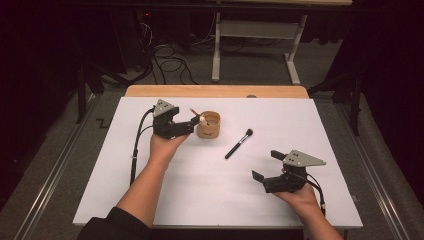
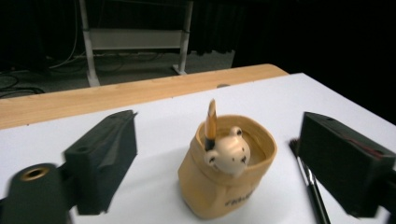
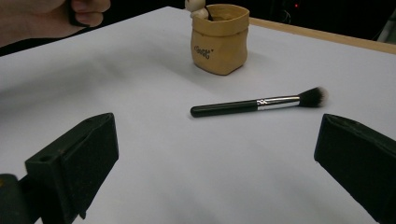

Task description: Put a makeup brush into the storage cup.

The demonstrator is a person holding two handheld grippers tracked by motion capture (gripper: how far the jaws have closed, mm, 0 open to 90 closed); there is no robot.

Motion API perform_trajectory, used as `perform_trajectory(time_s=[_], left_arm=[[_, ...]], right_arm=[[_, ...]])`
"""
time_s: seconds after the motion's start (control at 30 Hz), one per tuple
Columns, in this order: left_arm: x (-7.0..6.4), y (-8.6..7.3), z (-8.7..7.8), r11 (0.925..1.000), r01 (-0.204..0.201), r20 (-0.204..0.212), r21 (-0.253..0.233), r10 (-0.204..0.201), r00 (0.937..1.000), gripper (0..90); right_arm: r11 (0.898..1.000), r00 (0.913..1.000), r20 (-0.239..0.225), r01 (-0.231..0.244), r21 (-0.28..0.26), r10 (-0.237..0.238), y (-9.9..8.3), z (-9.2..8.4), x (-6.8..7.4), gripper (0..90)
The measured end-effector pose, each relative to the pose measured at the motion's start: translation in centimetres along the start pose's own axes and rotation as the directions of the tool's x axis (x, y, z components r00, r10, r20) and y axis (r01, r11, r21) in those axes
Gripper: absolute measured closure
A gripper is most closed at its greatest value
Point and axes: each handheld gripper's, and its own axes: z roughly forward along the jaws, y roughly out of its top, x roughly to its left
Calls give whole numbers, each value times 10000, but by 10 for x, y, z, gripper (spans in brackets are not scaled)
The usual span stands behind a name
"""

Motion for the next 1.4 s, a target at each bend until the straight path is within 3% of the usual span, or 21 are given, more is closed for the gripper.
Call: perform_trajectory(time_s=[0.27,0.5,0.83,1.0,1.3,1.37,1.4], left_arm=[[-7,-9,-16,9993,-275,-58,257,277,9996,3],[-11,-17,-30,9994,-281,109,225,278,9996,3],[-12,-27,-60,9989,-386,-159,273,391,9991,3],[-23,-38,-78,9972,-616,187,425,609,9980,3],[-29,-60,-95,9976,-469,528,508,442,9976,4],[-31,-66,-98,9962,-676,532,547,647,9965,4],[-33,-71,-99,9932,-967,470,650,937,9945,4]], right_arm=[[10000,9999,104,-64,-41,65,0,-1,0,2],[10000,9999,113,-66,-48,67,0,-1,0,2],[10000,9999,149,14,3,-14,0,0,-1,2],[10000,9998,188,-28,14,28,0,0,-1,2],[10000,9994,343,-93,-9,93,0,-2,-3,2],[10000,9992,389,-77,-26,78,0,-3,-4,2],[10000,9989,460,-72,-69,75,0,-5,-5,2]])
